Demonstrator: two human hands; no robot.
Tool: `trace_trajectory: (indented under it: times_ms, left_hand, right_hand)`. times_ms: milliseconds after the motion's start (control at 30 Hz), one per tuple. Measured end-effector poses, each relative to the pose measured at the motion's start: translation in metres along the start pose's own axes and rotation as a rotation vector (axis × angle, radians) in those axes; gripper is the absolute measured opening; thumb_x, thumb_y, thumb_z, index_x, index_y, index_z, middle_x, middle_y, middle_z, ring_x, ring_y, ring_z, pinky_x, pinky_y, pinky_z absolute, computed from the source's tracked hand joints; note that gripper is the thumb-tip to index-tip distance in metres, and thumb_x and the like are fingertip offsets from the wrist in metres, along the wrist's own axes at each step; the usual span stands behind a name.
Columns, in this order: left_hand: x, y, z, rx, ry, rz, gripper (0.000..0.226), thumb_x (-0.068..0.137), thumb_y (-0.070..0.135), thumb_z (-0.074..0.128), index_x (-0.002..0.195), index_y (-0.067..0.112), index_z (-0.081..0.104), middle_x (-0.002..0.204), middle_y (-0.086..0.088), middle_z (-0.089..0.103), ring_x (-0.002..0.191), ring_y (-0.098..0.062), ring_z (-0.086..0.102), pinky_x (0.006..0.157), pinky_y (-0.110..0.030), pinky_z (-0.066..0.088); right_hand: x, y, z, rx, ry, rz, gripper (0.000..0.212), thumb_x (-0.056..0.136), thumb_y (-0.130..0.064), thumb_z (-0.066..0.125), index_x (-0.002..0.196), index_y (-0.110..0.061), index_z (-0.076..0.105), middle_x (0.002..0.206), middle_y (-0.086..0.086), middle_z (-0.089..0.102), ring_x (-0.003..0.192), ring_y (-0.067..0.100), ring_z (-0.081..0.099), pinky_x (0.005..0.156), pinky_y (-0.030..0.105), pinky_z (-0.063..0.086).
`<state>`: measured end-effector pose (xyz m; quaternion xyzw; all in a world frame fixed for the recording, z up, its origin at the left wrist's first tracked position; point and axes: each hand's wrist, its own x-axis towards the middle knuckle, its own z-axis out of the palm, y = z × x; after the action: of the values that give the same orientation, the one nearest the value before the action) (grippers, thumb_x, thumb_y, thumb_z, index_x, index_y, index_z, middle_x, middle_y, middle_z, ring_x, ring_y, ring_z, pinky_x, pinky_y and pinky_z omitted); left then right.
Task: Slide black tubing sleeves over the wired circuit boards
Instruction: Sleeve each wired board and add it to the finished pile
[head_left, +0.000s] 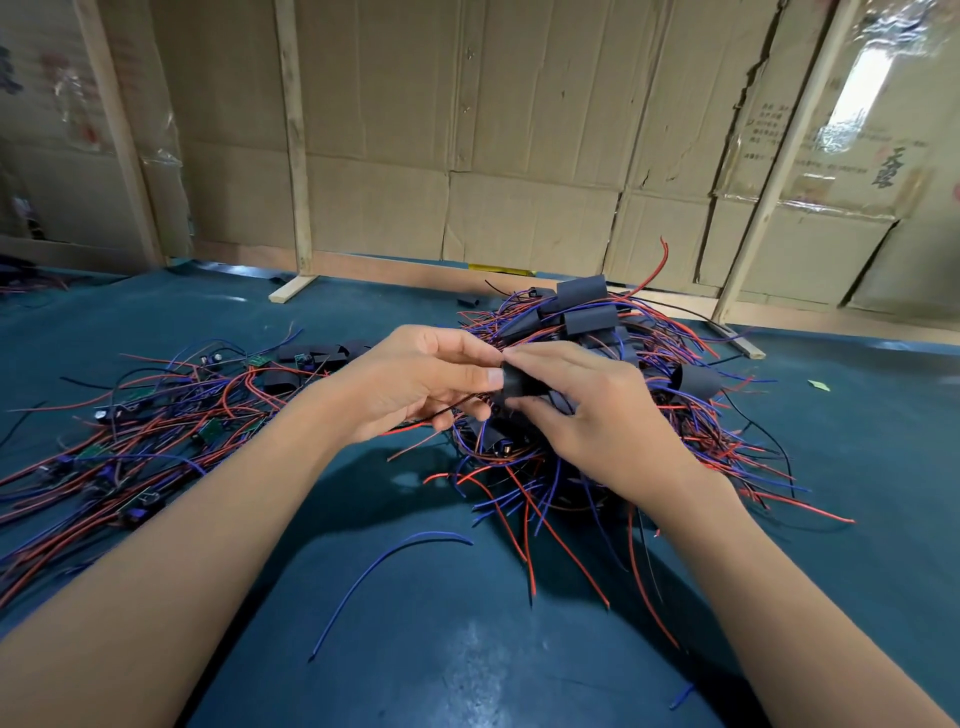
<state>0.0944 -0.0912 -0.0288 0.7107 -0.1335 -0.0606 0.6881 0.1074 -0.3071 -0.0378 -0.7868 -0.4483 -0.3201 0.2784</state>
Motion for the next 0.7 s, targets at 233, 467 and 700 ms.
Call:
trace_trajectory:
  times_ms: [233,467,700]
  left_hand:
    - [0.006,0.003,-0.028,0.084,0.659,0.186,0.016,0.097,0.032,0.064,0.089,0.019,0.07,0.084,-0.004,0.076,0.064,-0.018,0.073,0.046,-0.024,0.052]
    - [0.003,-0.043,-0.077,0.963,0.813,0.124,0.025,0.094,0.019,0.059,0.116,0.021,0.07,0.112,-0.001,0.072,0.103,-0.022,0.066,0.097,-0.037,0.049]
    - [0.006,-0.035,-0.053,1.106,0.512,0.156,0.029,0.099,0.028,0.057,0.126,0.021,0.067,0.116,-0.001,0.067,0.11,-0.022,0.061,0.097,-0.036,0.046]
  right_hand:
    - [0.001,0.026,-0.025,-0.214,0.249,0.153,0.028,0.095,-0.001,0.063,0.122,-0.005,0.068,0.116,0.011,0.071,0.11,0.03,0.063,0.099,0.02,0.038]
    - [-0.002,0.043,-0.039,-0.369,0.389,0.096,0.029,0.095,-0.003,0.062,0.119,-0.013,0.074,0.115,0.008,0.068,0.097,0.032,0.053,0.09,0.048,0.045]
    - [-0.003,0.043,-0.025,-0.321,0.27,0.083,0.025,0.093,-0.005,0.066,0.115,-0.01,0.076,0.109,0.012,0.069,0.099,0.038,0.061,0.086,0.052,0.047]
